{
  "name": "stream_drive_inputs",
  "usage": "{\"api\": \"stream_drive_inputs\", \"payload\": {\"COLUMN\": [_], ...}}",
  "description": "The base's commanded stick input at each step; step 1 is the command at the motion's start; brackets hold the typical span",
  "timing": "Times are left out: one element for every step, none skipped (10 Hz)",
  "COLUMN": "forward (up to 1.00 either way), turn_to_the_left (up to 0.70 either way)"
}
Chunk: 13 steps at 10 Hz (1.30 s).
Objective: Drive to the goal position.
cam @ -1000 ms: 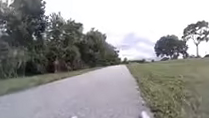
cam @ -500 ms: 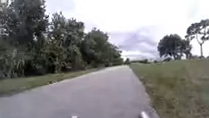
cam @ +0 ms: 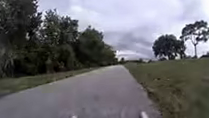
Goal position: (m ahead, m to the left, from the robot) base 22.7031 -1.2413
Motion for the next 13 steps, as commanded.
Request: {"api": "stream_drive_inputs", "payload": {"forward": [0.85, 0.85, 0.85, 0.85, 0.85, 0.85, 0.85, 0.85, 0.85, 0.85, 0.85, 0.85, 0.85], "turn_to_the_left": [0.00, 0.00, 0.00, 0.00, 0.00, 0.00, 0.00, -0.34, -0.14, 0.00, 0.00, 0.00, 0.00]}}
